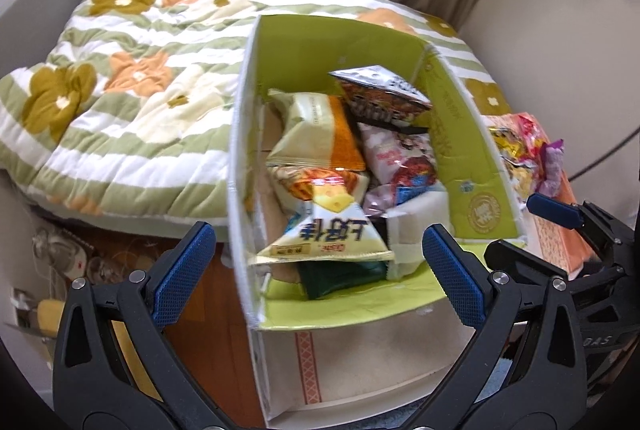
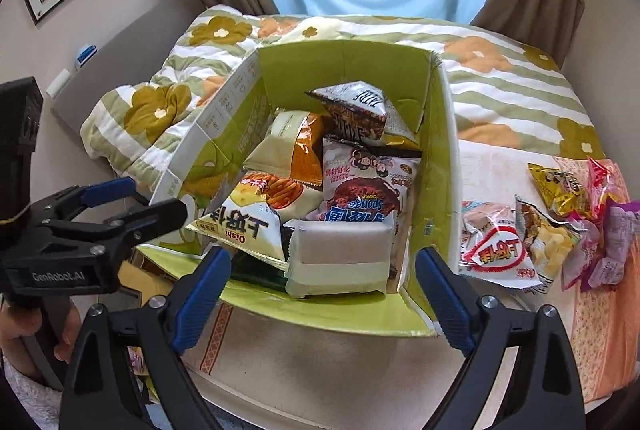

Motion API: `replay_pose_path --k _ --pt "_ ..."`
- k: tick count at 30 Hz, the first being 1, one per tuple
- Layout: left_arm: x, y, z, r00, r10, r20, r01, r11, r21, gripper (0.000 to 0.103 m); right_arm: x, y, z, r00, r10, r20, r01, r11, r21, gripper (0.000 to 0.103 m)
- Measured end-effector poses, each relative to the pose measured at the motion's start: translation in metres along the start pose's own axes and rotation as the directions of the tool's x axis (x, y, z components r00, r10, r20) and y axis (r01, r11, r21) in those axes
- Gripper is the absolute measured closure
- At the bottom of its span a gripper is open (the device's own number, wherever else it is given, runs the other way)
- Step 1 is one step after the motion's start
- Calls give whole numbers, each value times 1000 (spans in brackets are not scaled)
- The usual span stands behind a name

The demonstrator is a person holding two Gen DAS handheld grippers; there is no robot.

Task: Organize snacks
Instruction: 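Move both tools back from the box toward the remaining snack bags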

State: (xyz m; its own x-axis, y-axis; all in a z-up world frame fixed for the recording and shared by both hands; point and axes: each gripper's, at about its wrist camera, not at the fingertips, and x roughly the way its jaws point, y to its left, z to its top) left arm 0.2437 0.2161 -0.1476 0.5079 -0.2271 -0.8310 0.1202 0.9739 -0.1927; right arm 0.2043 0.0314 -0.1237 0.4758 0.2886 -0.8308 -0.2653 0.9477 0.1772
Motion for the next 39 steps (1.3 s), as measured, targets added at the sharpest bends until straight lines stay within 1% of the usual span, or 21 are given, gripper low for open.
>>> replay_pose_path --k 3,5,8,12,18,21,24,25,30,35,39 --pt "2 -12 -1 999 -46 1 46 999 26 0 -18 0 -4 999 -30 45 29 1000 12 11" --pt "3 -22 -1 998 -65 -2 65 997 47 0 -28 -2 -7 996 -50 69 49 999 19 11" --pt "1 -38 0 996 -93 -2 93 993 67 0 -41 -10 -10 993 -76 87 73 997 35 11" --pt "-1 -62 4 992 -128 13 126 987 98 0 -58 -28 -15 987 -114 111 107 992 67 11" --pt "-1 -107 13 988 -153 27 148 978 145 0 -81 -66 -25 978 -153 143 135 982 129 11" --pt "2 -132 14 989 -146 36 138 978 156 0 -92 -90 -30 972 -172 158 149 978 143 11" --pt "6 -163 16 991 -131 37 124 981 149 0 -103 -113 -33 959 -221 176 204 973 111 11" --pt "7 -171 16 991 -129 40 122 982 148 0 -107 -125 -34 958 -224 177 208 972 107 11" --pt "20 -223 18 994 -102 47 95 985 142 0 -117 -188 -37 962 -206 179 183 973 140 11" --pt "43 -281 18 996 -78 46 71 987 141 0 -117 -256 -37 967 -206 148 183 971 155 11" --pt "65 -317 18 996 -89 11 87 988 127 0 -109 -299 -38 971 -215 106 198 968 152 11"
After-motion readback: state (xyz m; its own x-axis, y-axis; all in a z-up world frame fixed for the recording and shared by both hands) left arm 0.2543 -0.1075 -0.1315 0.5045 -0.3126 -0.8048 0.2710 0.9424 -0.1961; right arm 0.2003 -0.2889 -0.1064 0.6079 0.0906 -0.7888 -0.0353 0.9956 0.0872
